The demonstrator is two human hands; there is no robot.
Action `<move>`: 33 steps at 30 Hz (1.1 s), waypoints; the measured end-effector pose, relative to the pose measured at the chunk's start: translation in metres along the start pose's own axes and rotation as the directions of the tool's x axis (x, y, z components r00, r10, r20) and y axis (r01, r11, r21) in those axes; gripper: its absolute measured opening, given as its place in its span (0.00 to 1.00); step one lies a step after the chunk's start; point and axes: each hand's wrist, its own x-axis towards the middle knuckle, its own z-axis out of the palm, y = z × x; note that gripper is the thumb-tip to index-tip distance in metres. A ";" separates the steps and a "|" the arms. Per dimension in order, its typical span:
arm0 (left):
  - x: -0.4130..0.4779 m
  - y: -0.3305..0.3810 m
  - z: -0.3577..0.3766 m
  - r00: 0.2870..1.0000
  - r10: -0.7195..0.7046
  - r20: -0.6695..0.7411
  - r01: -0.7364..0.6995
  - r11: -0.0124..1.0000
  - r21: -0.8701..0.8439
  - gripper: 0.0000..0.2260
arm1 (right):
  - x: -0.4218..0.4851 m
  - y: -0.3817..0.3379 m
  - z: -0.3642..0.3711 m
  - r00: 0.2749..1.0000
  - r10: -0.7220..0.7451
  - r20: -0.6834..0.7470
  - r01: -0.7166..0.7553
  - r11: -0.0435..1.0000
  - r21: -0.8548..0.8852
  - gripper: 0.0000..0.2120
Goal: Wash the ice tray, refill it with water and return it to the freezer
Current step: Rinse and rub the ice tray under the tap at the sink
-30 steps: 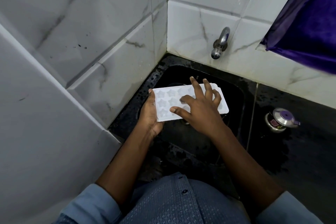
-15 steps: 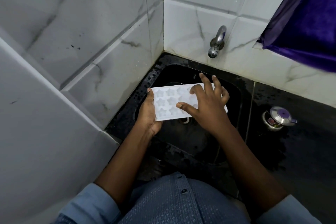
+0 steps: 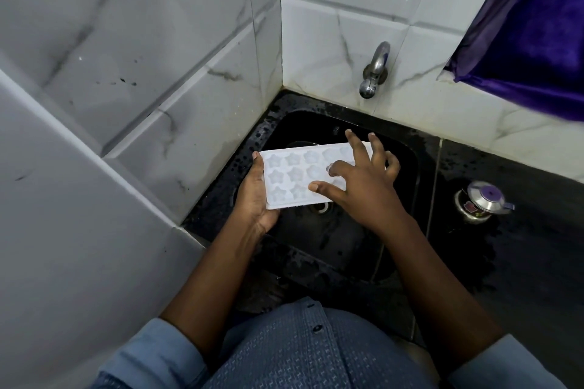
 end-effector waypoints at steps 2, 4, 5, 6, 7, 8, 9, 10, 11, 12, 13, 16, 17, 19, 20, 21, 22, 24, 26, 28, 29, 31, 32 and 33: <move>0.000 0.001 0.000 1.000 0.006 -0.001 -0.006 1.000 -0.010 0.35 | -0.001 0.000 0.001 1.000 0.001 -0.005 -0.001 1.000 -0.001 0.38; -0.001 0.004 0.000 1.000 0.012 0.000 -0.012 1.000 -0.012 0.34 | -0.002 -0.001 0.000 1.000 -0.004 -0.004 0.004 1.000 0.002 0.38; -0.001 0.004 -0.001 1.000 0.012 0.001 -0.012 1.000 -0.004 0.35 | -0.002 -0.001 -0.001 1.000 -0.006 -0.002 0.006 1.000 0.004 0.37; -0.001 0.004 -0.001 1.000 0.010 -0.004 -0.010 1.000 0.004 0.35 | -0.002 -0.002 -0.001 1.000 -0.008 0.000 0.008 1.000 0.003 0.35; -0.001 0.003 -0.001 1.000 0.008 -0.008 -0.008 1.000 0.004 0.35 | -0.001 -0.002 -0.001 1.000 -0.008 0.001 0.008 1.000 -0.002 0.34; -0.001 0.002 -0.001 1.000 0.007 -0.008 -0.007 1.000 0.001 0.35 | -0.001 -0.002 -0.001 1.000 -0.009 -0.003 0.009 1.000 -0.011 0.34; -0.001 0.001 -0.002 1.000 0.009 -0.006 -0.009 1.000 -0.002 0.35 | -0.002 -0.003 0.000 1.000 -0.010 -0.012 0.010 1.000 -0.019 0.35; -0.002 0.002 -0.002 1.000 0.012 -0.006 -0.012 1.000 -0.004 0.34 | -0.002 -0.003 0.000 1.000 -0.011 -0.019 0.010 1.000 -0.021 0.36; -0.003 0.003 -0.001 1.000 0.015 -0.007 -0.015 1.000 -0.004 0.34 | -0.002 -0.003 0.000 1.000 -0.012 -0.022 0.011 1.000 -0.017 0.37; -0.004 0.003 -0.001 1.000 0.017 -0.006 -0.017 1.000 -0.003 0.34 | -0.003 -0.003 0.000 1.000 -0.015 -0.022 0.014 1.000 -0.011 0.37; -0.004 0.003 -0.001 1.000 0.016 -0.004 -0.016 1.000 -0.005 0.34 | -0.003 -0.003 0.001 1.000 -0.020 -0.023 0.019 1.000 -0.011 0.37; -0.003 0.002 -0.003 1.000 0.020 -0.002 -0.020 1.000 -0.011 0.35 | -0.004 -0.004 0.000 0.999 -0.021 -0.031 0.020 0.999 -0.028 0.37; -0.003 0.002 -0.004 1.000 0.024 0.004 -0.024 1.000 -0.012 0.35 | -0.004 -0.005 0.001 0.999 -0.018 -0.029 0.018 0.999 -0.027 0.38; -0.002 0.002 -0.006 1.000 0.026 0.012 -0.025 1.000 -0.015 0.36 | -0.004 -0.006 0.000 1.000 -0.015 -0.020 0.015 1.000 -0.018 0.38; -0.003 0.002 -0.007 1.000 0.025 0.013 -0.025 1.000 -0.014 0.36 | -0.005 -0.007 0.000 1.000 -0.016 -0.019 0.015 1.000 -0.015 0.38; -0.003 0.002 -0.007 1.000 0.026 0.013 -0.026 1.000 -0.012 0.36 | -0.004 -0.007 0.000 1.000 -0.016 -0.021 0.015 1.000 -0.016 0.38; -0.004 0.002 -0.007 1.000 0.025 0.014 -0.025 1.000 -0.012 0.36 | -0.005 -0.008 0.000 1.000 -0.015 -0.025 0.014 1.000 -0.019 0.38; -0.003 0.001 -0.006 0.999 0.029 0.021 -0.029 0.999 -0.014 0.36 | -0.005 -0.008 0.000 0.999 -0.015 -0.033 0.014 1.000 -0.026 0.38; -0.004 0.002 -0.006 0.999 0.031 0.018 -0.030 0.999 -0.023 0.36 | -0.007 -0.009 0.001 0.999 -0.020 -0.036 0.018 0.999 -0.032 0.38; -0.005 0.004 -0.006 0.999 0.036 0.017 -0.035 0.999 -0.029 0.36 | -0.008 -0.010 0.002 0.999 -0.024 -0.036 0.023 0.999 -0.032 0.38; -0.005 0.005 -0.007 0.999 0.034 0.025 -0.033 0.999 -0.030 0.36 | -0.009 -0.010 0.002 0.999 -0.024 -0.036 0.023 0.999 -0.029 0.38; -0.005 0.004 -0.009 0.999 0.027 0.029 -0.026 0.999 -0.036 0.37 | -0.011 -0.010 0.002 0.999 -0.021 -0.036 0.020 1.000 -0.016 0.38; -0.005 0.004 -0.010 0.999 0.027 0.018 -0.026 0.999 -0.030 0.37 | -0.012 -0.011 0.002 0.999 -0.018 -0.035 0.018 1.000 -0.006 0.38; -0.005 0.004 -0.011 1.000 0.028 0.013 -0.027 0.999 -0.023 0.37 | -0.011 -0.012 0.001 0.999 -0.017 -0.032 0.017 1.000 0.007 0.38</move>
